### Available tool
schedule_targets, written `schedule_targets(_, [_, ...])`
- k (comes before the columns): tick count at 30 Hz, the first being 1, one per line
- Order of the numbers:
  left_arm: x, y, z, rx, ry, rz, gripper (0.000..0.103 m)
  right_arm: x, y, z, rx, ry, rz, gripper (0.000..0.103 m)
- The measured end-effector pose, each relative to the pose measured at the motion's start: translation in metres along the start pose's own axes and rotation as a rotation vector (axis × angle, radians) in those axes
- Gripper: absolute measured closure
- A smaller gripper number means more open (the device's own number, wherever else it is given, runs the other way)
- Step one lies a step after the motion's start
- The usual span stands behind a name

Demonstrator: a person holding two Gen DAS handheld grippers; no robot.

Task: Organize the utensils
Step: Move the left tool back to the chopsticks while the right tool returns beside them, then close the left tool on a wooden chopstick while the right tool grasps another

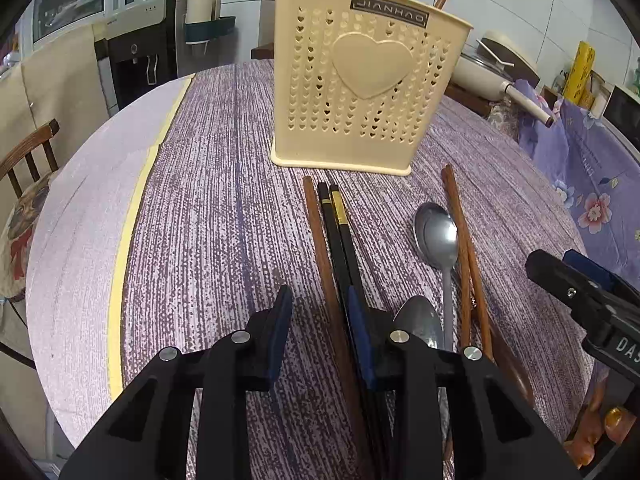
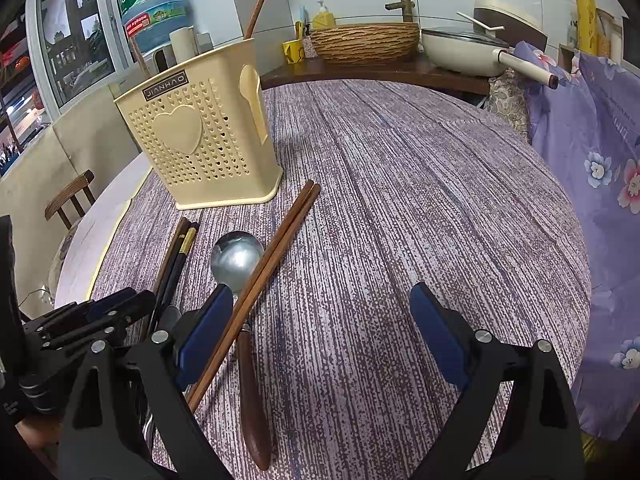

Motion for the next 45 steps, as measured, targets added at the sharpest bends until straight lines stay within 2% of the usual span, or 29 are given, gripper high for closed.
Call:
schedule_targets(5, [0.001, -0.001, -0.001, 0.009, 0.005, 0.002, 0.073, 0.000, -0.001, 0.002, -0.014, 0.009, -0.007, 0.014])
schedule_targets(9, [0.002, -0.003, -0.023, 0.062, 0.037, -0.002, 0.074, 0.001, -0.003, 0.008, -0.032, 0.001, -0.012, 0.014])
schedule_targets(13, [0.006, 0.002, -0.035, 0.040, 0.092, 0.012, 0.076, 0.004, -0.009, 0.006, -0.043, 0.005, -0.022, 0.014])
schedule_targets(16, [0.009, 0.005, -0.023, 0.013, 0.062, 0.017, 0.076, 0.005, -0.020, 0.001, -0.067, 0.030, -0.050, 0.015])
schedule_targets(20, [0.008, 0.000, -0.007, 0.013, 0.024, 0.014, 0.076, 0.003, -0.037, -0.004, -0.081, 0.042, -0.101, 0.022])
schedule_targets(24, [0.005, -0.006, -0.007, 0.016, 0.021, -0.001, 0.076, 0.003, -0.053, -0.007, -0.055, 0.020, -0.143, 0.026])
schedule_targets(28, [0.006, -0.004, -0.010, 0.026, 0.019, 0.000, 0.076, 0.011, -0.059, 0.001, -0.123, 0.044, -0.150, 0.026])
schedule_targets(31, [0.006, -0.004, -0.013, 0.021, 0.026, 0.000, 0.076, 0.007, -0.061, 0.017, -0.104, -0.016, -0.169, 0.029])
schedule_targets(39, [0.013, -0.012, -0.011, 0.038, 0.018, -0.010, 0.076, 0.011, -0.059, 0.036, -0.136, -0.035, -0.161, 0.035])
schedule_targets(45, [0.026, -0.024, -0.015, 0.066, 0.009, -0.018, 0.076, 0.016, -0.065, 0.036, -0.158, -0.022, -0.156, 0.039])
Point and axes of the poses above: each gripper's, at about its wrist camera, not at the fingertips, and y roughly against the way its jaws point, z to its right, x to its top, the point moved 10 cm from there along -y, roughly the way its jaws point, and after that the axes turned 5 degrees about x, right-handed, at the moved point
